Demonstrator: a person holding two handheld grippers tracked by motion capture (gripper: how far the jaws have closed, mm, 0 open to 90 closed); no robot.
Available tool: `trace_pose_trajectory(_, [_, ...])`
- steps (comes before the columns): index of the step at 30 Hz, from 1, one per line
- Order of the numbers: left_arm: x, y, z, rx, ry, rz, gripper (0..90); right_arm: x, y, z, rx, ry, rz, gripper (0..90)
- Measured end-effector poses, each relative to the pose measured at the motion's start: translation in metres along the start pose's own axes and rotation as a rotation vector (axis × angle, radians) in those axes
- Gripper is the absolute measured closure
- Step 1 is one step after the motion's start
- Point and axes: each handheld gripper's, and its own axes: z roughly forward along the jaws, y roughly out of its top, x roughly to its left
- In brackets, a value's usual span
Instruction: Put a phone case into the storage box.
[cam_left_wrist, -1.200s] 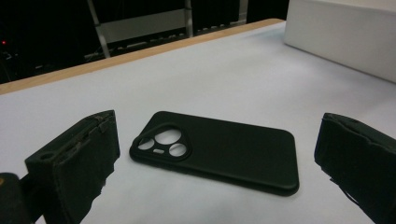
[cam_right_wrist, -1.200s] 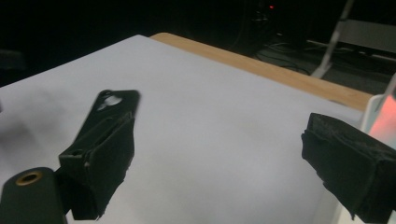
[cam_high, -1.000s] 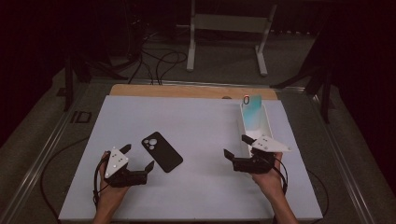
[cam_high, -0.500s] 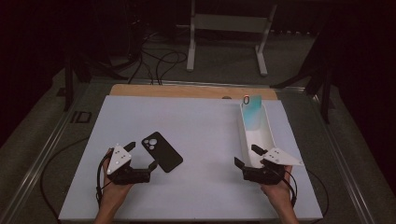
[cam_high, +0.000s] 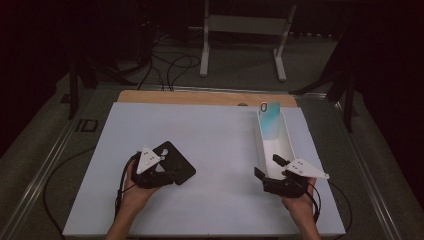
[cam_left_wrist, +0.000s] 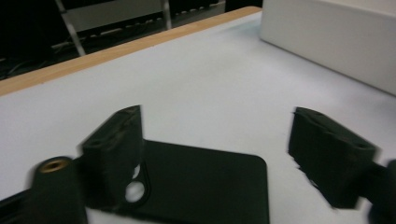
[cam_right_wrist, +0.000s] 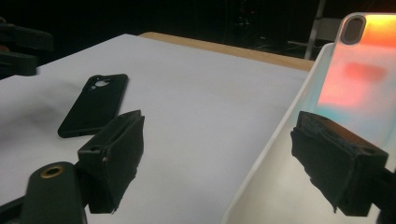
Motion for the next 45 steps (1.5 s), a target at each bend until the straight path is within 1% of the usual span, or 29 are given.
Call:
trace_pose_trajectory(1, [0.000,0.000,0.000,0.000,0.000,0.000,39.5,0.000,0.000,0.000,0.000,0.000,0.000,16.7])
trace_pose_trajectory(2, [0.000,0.002,0.006,0.010,-0.014,-0.009,39.5,0.000,0.000,0.000,-0.001,0.002,-0.002,16.6])
trace_pose_trajectory(3, [-0.001,0.003,0.011,0.022,-0.024,-0.014,47.7,0.001,0.001,0.001,0.000,0.002,-0.007,16.6])
trace_pose_trajectory(4, [-0.002,0.004,0.022,0.047,-0.042,-0.022,52.1,0.002,0.001,0.001,0.001,0.002,-0.003,16.6])
trace_pose_trajectory(5, [-0.002,0.004,0.022,0.047,-0.042,-0.022,57.0,0.002,0.001,0.001,0.001,0.002,-0.003,16.6])
trace_pose_trajectory(6, [-0.003,0.004,0.027,0.056,-0.056,-0.031,57.0,0.002,0.001,0.001,0.000,0.002,-0.004,16.6])
trace_pose_trajectory(7, [-0.004,0.005,0.032,0.068,-0.064,-0.035,61.2,0.002,0.001,0.001,0.001,0.001,-0.004,16.6])
trace_pose_trajectory(8, [-0.005,0.005,0.037,0.078,-0.064,-0.034,71.1,0.001,0.001,0.001,0.003,-0.003,-0.003,16.6])
trace_pose_trajectory(9, [-0.007,0.005,0.045,0.090,-0.082,-0.045,75.3,0.001,0.001,0.001,0.001,-0.002,-0.004,16.6])
trace_pose_trajectory(12, [-0.009,0.003,0.058,0.117,-0.102,-0.060,89.2,0.001,0.001,0.000,-0.002,-0.007,-0.004,16.6])
trace_pose_trajectory(17, [-0.015,-0.001,0.076,0.193,-0.103,-0.065,90.0,0.000,0.003,-0.002,-0.005,-0.015,-0.008,16.6])
trace_pose_trajectory(18, [-0.015,-0.001,0.076,0.193,-0.103,-0.065,90.0,0.000,0.003,-0.002,-0.005,-0.015,-0.008,16.6])
trace_pose_trajectory(19, [-0.017,-0.002,0.082,0.227,-0.101,-0.062,90.0,-0.001,0.003,-0.002,-0.010,-0.015,0.001,16.6])
trace_pose_trajectory(20, [-0.017,-0.004,0.084,0.244,-0.105,-0.066,90.0,-0.001,0.003,-0.002,-0.010,-0.016,0.001,16.6])
trace_pose_trajectory(21, [-0.017,-0.004,0.084,0.244,-0.105,-0.066,90.0,-0.001,0.003,-0.003,-0.011,-0.017,0.000,16.6])
trace_pose_trajectory(22, [-0.018,-0.006,0.089,0.273,-0.105,-0.064,90.0,-0.001,0.003,-0.002,-0.010,-0.018,0.000,16.6])
trace_pose_trajectory(23, [-0.018,-0.006,0.089,0.273,-0.105,-0.064,90.0,-0.001,0.003,-0.002,-0.010,-0.017,-0.001,16.6])
trace_pose_trajectory(24, [-0.018,-0.008,0.093,0.297,-0.106,-0.068,90.0,-0.001,0.003,-0.002,-0.008,-0.016,-0.003,16.6])
trace_pose_trajectory(26, [-0.020,-0.011,0.094,0.325,-0.104,-0.054,90.0,0.000,0.003,-0.002,-0.008,-0.017,-0.002,16.6])
trace_pose_trajectory(31, [-0.029,-0.010,0.085,0.348,-0.107,-0.017,90.0,-0.001,0.004,-0.003,-0.011,-0.017,0.001,16.6])
trace_pose_trajectory(33, [-0.030,-0.011,0.081,0.356,-0.105,-0.012,90.0,-0.001,0.004,-0.003,-0.012,-0.018,-0.001,16.6])
trace_pose_trajectory(34, [-0.030,-0.013,0.073,0.363,-0.104,-0.019,90.0,-0.001,0.004,-0.004,-0.013,-0.018,-0.002,16.6])
trace_pose_trajectory(36, [-0.029,-0.015,0.069,0.366,-0.103,-0.023,90.0,-0.002,0.004,-0.004,-0.014,-0.017,-0.004,16.6])
trace_pose_trajectory(37, [-0.025,-0.020,0.059,0.373,-0.090,-0.036,90.0,-0.002,0.004,-0.004,-0.015,-0.018,-0.004,16.6])
trace_pose_trajectory(38, [-0.025,-0.020,0.059,0.373,-0.090,-0.036,90.0,-0.002,0.004,-0.004,-0.015,-0.018,-0.004,16.6])
trace_pose_trajectory(39, [-0.022,-0.022,0.053,0.377,-0.079,-0.042,90.0,-0.001,0.004,-0.004,-0.014,-0.018,-0.004,16.6])
trace_pose_trajectory(40, [-0.016,-0.026,0.042,0.381,-0.053,-0.049,90.0,-0.001,0.005,-0.004,-0.013,-0.019,-0.003,16.6])
trace_pose_trajectory(43, [-0.003,-0.031,0.025,0.368,0.004,-0.076,90.0,-0.001,0.005,-0.004,-0.016,-0.019,-0.007,16.6])
trace_pose_trajectory(45, [0.007,-0.035,0.016,0.377,0.110,-0.063,90.0,-0.001,0.006,-0.004,-0.018,-0.020,-0.007,16.6])
